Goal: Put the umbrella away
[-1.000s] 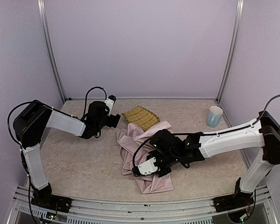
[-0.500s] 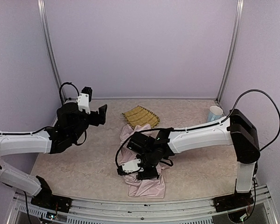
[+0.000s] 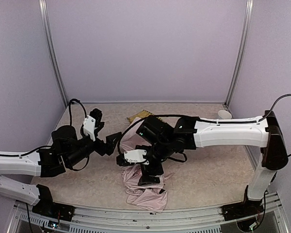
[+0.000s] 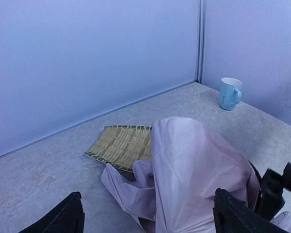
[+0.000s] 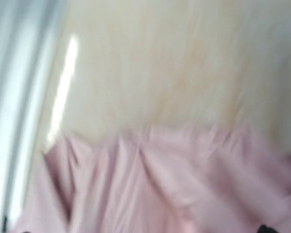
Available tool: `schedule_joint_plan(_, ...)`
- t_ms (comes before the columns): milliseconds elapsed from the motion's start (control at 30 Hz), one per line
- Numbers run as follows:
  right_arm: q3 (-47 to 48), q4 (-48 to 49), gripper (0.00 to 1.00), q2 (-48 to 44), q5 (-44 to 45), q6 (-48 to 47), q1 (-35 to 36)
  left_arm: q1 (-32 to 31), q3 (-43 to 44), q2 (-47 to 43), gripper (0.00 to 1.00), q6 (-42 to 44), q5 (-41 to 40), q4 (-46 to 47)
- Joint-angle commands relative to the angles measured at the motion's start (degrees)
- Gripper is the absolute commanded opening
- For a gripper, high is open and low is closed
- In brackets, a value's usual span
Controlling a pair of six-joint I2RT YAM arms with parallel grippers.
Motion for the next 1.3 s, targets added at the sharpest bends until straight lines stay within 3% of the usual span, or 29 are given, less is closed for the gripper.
schedule_joint_plan(0,-3.2,5.1,1.00,-10.5,-7.8,1.7,-0.1,-4.5,0.8,-1.8,0.89,2.2,1.5,-3.0)
schedule_joint_plan(233,-19.7,23.2,0.99,-24.9,-7.1,13.2,-5.6,-5.9,-0.3,-0.5,0.90,0.5,1.5,-3.2)
schedule_joint_plan(333,-23.6,26.4,0.91,-27.7,-9.3,17.5,-10.0,-6.0,0.3,1.1,0.91,1.0,3.5,-3.0)
schedule_joint_plan(533,-25.8,29.1,0.75,-28.7,-5.1,18.7,-12.6,-7.0,-0.4,5.5,0.92,5.4,8.4,0.4)
schedule_joint_plan(700,-24.5,31.5,0.58,-24.8,-2.9,22.1,-15.8,-7.1,0.9,10.4,0.91,8.4,5.8,3.3)
schedule_joint_plan(833,-25.4,33.3,0.56,-21.5,-2.5,21.9,-17.1,-6.8,2.9,15.3,0.84,11.8,2.7,5.1)
schedule_joint_plan(967,-26.2,35.2,0.47,-16.3,-6.2,21.8,-17.1,-6.2,5.1,20.7,0.77,13.2,5.4,5.6)
schedule_joint_plan(1133,-28.9,39.4,0.37,-8.1,-11.3,26.6,-17.0,-6.0,6.4,24.6,0.80,12.0,7.4,4.2)
schedule_joint_plan(1267,-28.4,38.8,0.32,0.5,-11.5,29.2,-17.1,-6.2,6.6,21.7,0.86,11.5,8.6,1.1)
